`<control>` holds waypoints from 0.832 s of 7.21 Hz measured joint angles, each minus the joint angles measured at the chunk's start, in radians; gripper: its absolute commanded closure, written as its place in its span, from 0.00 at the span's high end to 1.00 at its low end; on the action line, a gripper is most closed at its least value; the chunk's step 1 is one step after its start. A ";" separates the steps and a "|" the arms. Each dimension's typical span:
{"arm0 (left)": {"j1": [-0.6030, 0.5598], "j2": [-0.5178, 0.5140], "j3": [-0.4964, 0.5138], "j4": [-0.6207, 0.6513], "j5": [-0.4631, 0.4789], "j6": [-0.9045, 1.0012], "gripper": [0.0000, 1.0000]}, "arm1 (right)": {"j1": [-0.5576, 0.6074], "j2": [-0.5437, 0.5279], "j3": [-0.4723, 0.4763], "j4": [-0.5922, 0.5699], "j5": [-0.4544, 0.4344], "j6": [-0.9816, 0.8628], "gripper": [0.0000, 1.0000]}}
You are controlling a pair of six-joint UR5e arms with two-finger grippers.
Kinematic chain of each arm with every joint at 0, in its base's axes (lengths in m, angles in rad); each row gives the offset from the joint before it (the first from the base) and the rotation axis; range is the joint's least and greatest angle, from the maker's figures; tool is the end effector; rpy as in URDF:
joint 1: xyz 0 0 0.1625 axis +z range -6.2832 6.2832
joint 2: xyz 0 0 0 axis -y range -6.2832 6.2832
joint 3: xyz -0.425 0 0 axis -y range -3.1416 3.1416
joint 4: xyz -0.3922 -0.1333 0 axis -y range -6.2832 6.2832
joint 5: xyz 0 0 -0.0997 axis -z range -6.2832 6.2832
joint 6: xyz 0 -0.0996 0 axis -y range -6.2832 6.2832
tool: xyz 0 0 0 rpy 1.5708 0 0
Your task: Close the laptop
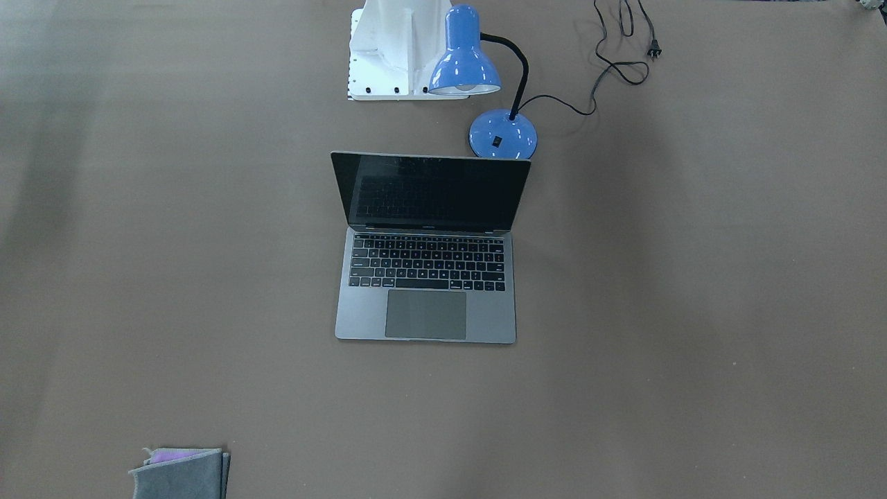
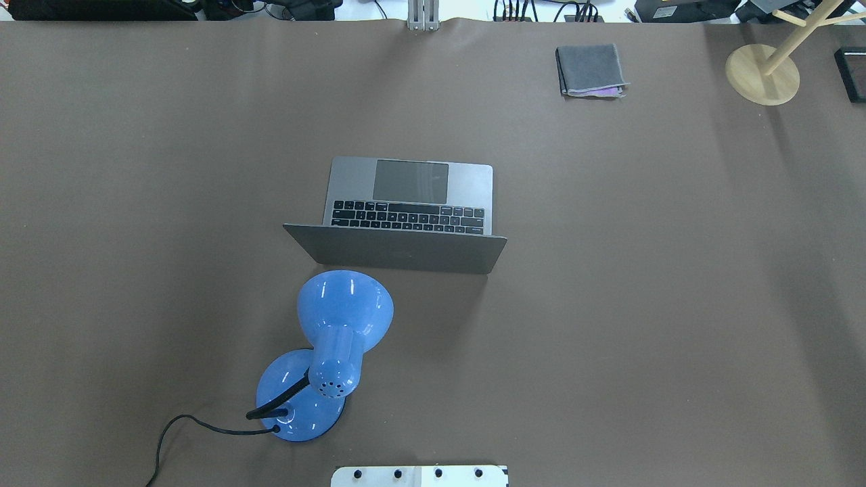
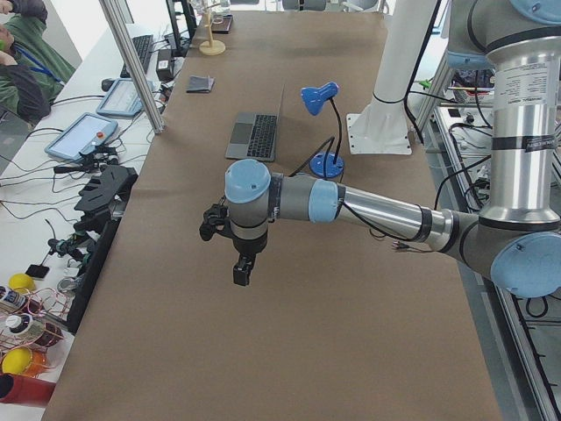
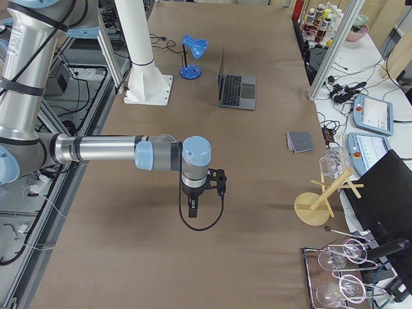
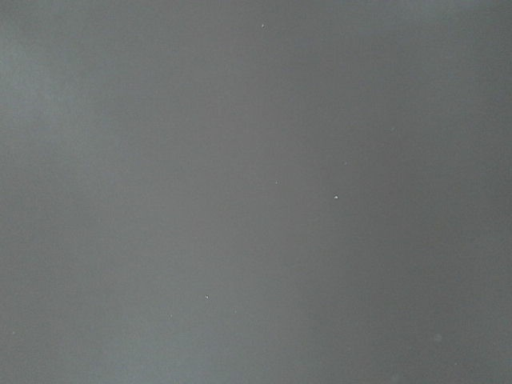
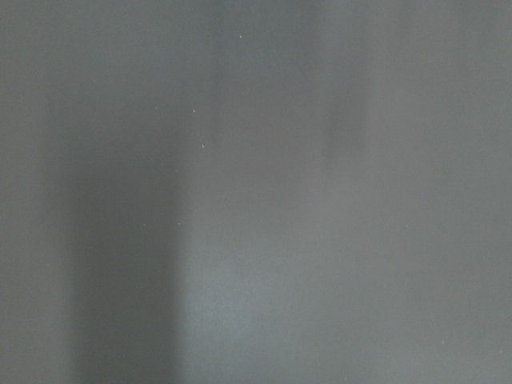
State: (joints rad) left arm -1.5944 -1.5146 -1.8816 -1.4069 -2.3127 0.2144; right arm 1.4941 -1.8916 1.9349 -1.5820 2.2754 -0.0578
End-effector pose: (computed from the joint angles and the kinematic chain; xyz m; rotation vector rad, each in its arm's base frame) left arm -0.0769 -0.4599 0.5521 0.1743 0.7273 0.2155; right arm 0.0410 -0.3641 0.6215 0.0241 -0.7054 -0.1402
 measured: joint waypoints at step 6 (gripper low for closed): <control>0.003 -0.054 0.071 -0.440 -0.016 -0.008 1.00 | -0.002 0.040 -0.033 0.356 0.017 0.020 0.99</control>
State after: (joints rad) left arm -1.5918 -1.5682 -1.8103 -1.8464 -2.3285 0.2060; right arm 1.4921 -1.8516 1.9022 -1.2259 2.2928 -0.0374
